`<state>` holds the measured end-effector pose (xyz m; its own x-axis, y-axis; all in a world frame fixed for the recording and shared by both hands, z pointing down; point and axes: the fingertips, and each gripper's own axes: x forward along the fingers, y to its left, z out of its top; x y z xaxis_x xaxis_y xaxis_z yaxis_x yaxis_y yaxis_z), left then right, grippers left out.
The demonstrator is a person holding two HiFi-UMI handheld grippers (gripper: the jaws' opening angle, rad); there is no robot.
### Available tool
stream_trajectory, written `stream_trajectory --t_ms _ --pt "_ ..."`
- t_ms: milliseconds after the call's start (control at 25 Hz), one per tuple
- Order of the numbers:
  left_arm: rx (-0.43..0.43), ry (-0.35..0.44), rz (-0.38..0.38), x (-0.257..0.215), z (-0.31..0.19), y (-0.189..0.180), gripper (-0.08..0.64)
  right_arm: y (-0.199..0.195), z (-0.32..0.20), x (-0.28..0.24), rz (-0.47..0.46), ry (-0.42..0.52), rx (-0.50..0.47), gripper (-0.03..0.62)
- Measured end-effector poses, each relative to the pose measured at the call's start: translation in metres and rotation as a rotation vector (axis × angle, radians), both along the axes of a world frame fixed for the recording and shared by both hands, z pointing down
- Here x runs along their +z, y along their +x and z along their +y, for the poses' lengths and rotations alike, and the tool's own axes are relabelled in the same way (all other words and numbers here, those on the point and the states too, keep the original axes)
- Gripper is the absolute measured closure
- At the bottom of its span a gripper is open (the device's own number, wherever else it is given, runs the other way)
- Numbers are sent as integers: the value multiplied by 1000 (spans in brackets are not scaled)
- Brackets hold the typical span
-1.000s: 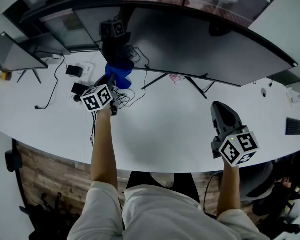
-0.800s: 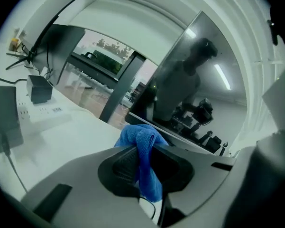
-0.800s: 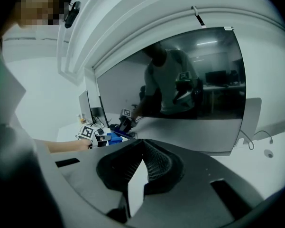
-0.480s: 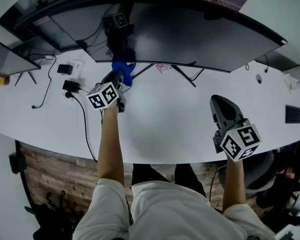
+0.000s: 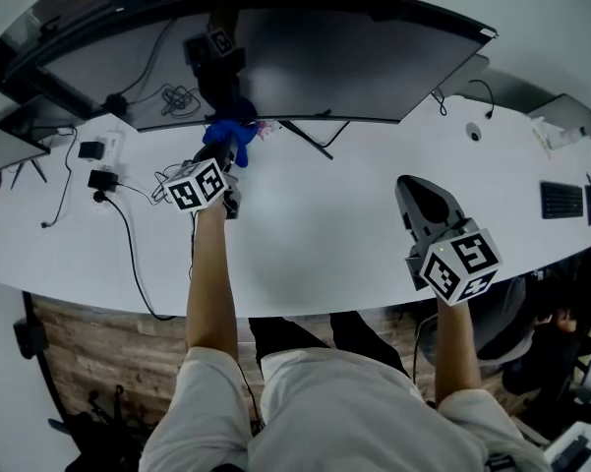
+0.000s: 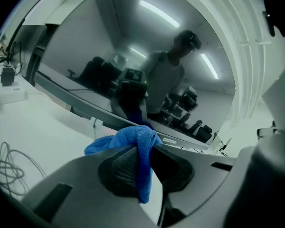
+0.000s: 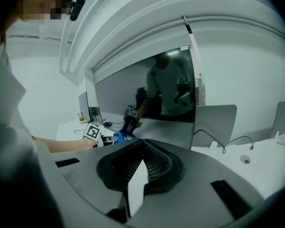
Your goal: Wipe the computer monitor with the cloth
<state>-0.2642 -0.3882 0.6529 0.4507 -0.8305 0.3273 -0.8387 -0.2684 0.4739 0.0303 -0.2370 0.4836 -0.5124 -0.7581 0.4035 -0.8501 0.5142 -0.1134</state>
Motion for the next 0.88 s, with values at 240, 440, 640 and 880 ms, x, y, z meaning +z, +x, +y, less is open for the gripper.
stream_trajectory --t_ms 240,440,640,880 --pt "98 -13 -9 0 1 88 485 52 0 0 -4 -8 51 578" --pt "169 -12 13 -1 1 165 485 98 -4 -3 -15 3 88 578" --pt "241 -24 16 -6 3 241 485 145 -4 -3 -30 1 134 578" --pt "308 -21 36 -9 4 315 485 191 1 -4 -46 13 168 578"
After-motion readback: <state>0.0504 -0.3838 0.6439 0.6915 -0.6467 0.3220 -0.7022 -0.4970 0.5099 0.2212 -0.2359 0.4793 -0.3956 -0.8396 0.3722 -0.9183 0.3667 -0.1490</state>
